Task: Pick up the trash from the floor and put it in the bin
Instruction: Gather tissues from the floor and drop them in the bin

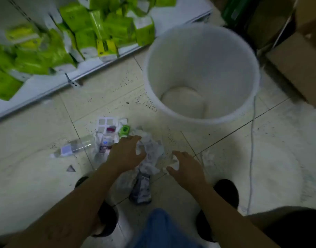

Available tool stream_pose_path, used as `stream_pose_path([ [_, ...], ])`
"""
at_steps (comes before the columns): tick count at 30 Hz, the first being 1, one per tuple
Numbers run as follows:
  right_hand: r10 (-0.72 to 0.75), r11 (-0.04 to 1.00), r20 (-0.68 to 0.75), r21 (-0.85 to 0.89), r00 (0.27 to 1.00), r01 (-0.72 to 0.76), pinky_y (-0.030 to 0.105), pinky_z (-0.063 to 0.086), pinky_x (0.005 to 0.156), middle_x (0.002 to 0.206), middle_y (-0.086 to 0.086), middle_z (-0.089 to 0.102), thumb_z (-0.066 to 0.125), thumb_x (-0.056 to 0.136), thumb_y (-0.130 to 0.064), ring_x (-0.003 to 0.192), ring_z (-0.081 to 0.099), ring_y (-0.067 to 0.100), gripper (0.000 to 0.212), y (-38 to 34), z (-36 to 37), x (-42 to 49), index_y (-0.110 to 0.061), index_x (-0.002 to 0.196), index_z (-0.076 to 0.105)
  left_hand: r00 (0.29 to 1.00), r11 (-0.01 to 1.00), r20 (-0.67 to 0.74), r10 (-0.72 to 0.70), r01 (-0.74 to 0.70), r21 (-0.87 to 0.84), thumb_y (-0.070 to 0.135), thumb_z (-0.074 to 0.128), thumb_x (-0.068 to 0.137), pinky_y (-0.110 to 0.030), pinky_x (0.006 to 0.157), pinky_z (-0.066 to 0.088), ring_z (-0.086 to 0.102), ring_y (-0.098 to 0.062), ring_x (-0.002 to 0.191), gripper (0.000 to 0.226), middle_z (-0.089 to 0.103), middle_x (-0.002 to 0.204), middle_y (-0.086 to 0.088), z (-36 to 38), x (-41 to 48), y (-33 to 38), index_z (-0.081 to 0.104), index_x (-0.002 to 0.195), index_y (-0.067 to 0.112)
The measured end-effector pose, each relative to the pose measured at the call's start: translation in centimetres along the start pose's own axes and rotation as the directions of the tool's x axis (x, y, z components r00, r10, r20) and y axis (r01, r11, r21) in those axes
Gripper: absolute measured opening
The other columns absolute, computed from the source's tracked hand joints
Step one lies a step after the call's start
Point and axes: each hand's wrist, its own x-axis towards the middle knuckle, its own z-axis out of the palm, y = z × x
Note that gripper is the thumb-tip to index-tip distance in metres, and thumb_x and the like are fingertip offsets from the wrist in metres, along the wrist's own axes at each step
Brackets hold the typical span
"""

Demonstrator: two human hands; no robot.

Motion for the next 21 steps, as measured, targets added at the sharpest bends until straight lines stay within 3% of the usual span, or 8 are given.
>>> stream_pose_path([
  [4,0.043,0.996,0.163,-0.089,0.986,-0.029,0.039,0.044,0.099,0.14,0.006,0.046,0.059,0.08,-0.057,0.124,0.047,0.026,0.076,2.2,4.6,3.2,-0.024,0.143,0.033,1.0,1.0,0.021,-0.022,0.022,0.001,0.047,0.063,0.082,-0.039,0.099,0.044,0.05,-0.026,0.123,0.067,0.054,0.136,-0.008,5.6,1.5,-1.7,0.042,0.14,0.019],
  [7,0.004,0.983,0.16,-0.184,0.987,0.026,0.04,0.043,0.099,0.142,0.01,0.043,0.062,0.079,-0.055,0.126,0.045,0.028,0.079,2.7,4.8,3.4,-0.021,0.144,0.031,1.0,1.0,-0.005,-0.013,0.013,-0.017,0.043,0.064,0.083,-0.035,0.096,0.044,0.051,-0.027,0.123,0.068,0.054,0.137,-0.01,7.3,0.8,-1.3,0.042,0.141,0.015],
  [12,-0.006,0.981,0.215,-0.189,0.976,0.048,0.038,0.038,0.105,0.147,0.011,0.036,0.063,0.08,-0.052,0.132,0.04,0.028,0.083,1.4,1.5,-0.8,-0.02,0.147,0.026,0.998,1.0,0.067,0.002,0.0,-0.029,0.039,0.064,0.084,-0.034,0.102,0.043,0.048,-0.027,0.128,0.071,0.048,0.142,-0.011,5.0,-3.6,0.6,0.036,0.144,0.014],
  [15,-0.029,0.97,0.125,-0.236,0.992,0.058,0.04,0.039,0.105,0.147,0.011,0.037,0.064,0.08,-0.051,0.131,0.04,0.029,0.08,0.4,-1.5,-2.6,-0.019,0.146,0.029,1.0,0.999,-0.024,0.012,-0.013,-0.032,0.033,0.062,0.085,-0.036,0.099,0.045,0.05,-0.028,0.124,0.063,0.052,0.138,-0.012,2.7,-5.6,1.3,0.041,0.141,0.014],
  [17,-0.046,0.984,0.052,-0.172,0.998,0.054,0.039,0.04,0.105,0.146,0.011,0.04,0.066,0.079,-0.048,0.13,0.042,0.028,0.08,-0.2,-3.0,-4.3,-0.018,0.145,0.032,0.997,0.998,-0.072,0.036,-0.04,-0.058,0.034,0.063,0.083,-0.039,0.099,0.046,0.051,-0.028,0.123,0.062,0.053,0.137,-0.011,2.1,-7.8,1.6,0.044,0.138,0.015],
  [21,-0.032,0.989,0.035,-0.144,0.999,0.036,0.036,0.04,0.104,0.145,0.01,0.041,0.067,0.079,-0.048,0.129,0.043,0.027,0.08,0.0,-2.4,-8.2,-0.019,0.144,0.032,0.998,0.996,-0.066,0.003,-0.009,-0.089,0.038,0.065,0.083,-0.038,0.098,0.046,0.052,-0.027,0.122,0.066,0.052,0.139,-0.009,3.9,-12.0,0.2,0.041,0.141,0.018],
])
